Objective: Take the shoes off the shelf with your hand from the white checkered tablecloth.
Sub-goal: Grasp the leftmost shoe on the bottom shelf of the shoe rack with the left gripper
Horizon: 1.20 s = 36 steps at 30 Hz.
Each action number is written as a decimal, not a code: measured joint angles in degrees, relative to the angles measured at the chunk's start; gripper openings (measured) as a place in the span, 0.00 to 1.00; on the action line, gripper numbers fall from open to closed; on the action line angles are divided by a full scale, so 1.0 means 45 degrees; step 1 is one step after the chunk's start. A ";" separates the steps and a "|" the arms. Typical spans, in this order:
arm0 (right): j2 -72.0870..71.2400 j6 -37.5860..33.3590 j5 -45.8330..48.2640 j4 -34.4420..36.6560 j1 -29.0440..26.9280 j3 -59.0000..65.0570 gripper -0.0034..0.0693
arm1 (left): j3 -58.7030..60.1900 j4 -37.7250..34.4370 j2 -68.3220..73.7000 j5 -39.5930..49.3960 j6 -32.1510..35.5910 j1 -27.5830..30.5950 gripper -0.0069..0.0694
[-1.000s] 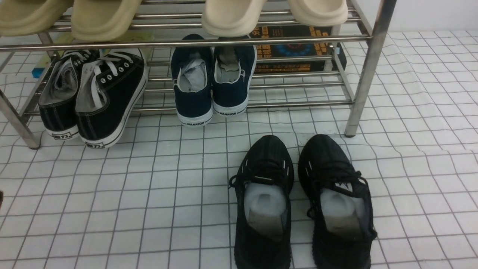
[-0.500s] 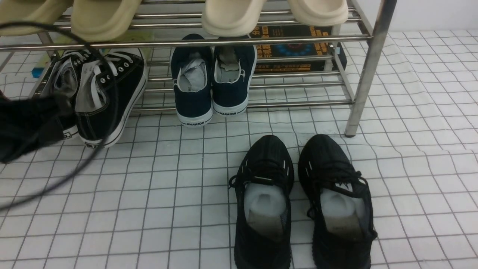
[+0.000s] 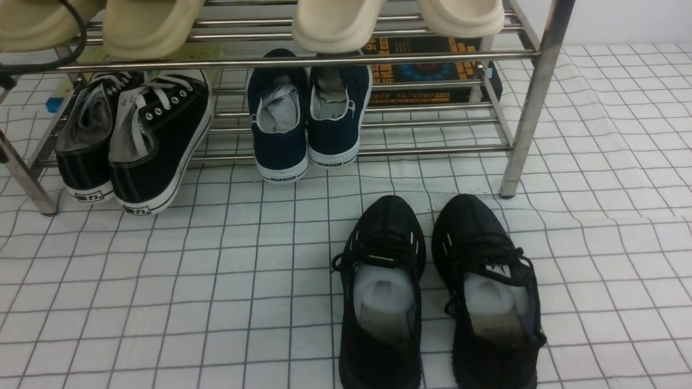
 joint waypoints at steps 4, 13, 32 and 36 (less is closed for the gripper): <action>0.0000 0.0000 0.0000 0.0000 0.0000 0.0000 0.38 | 0.0000 -0.0321 0.0546 -0.0616 0.0000 0.0000 0.49; 0.0000 0.0000 0.0000 0.0000 0.0000 0.0000 0.38 | -0.0009 -0.0767 0.2089 -0.2379 0.0474 0.0000 0.86; 0.0000 0.0000 0.0000 0.0000 0.0000 0.0000 0.38 | -0.0092 -0.1682 0.4207 -0.4586 0.0759 -0.0012 0.33; 0.0000 0.0000 0.0000 0.0000 0.0000 0.0000 0.38 | -0.0103 -0.1512 0.4062 -0.4525 0.0738 0.0052 0.13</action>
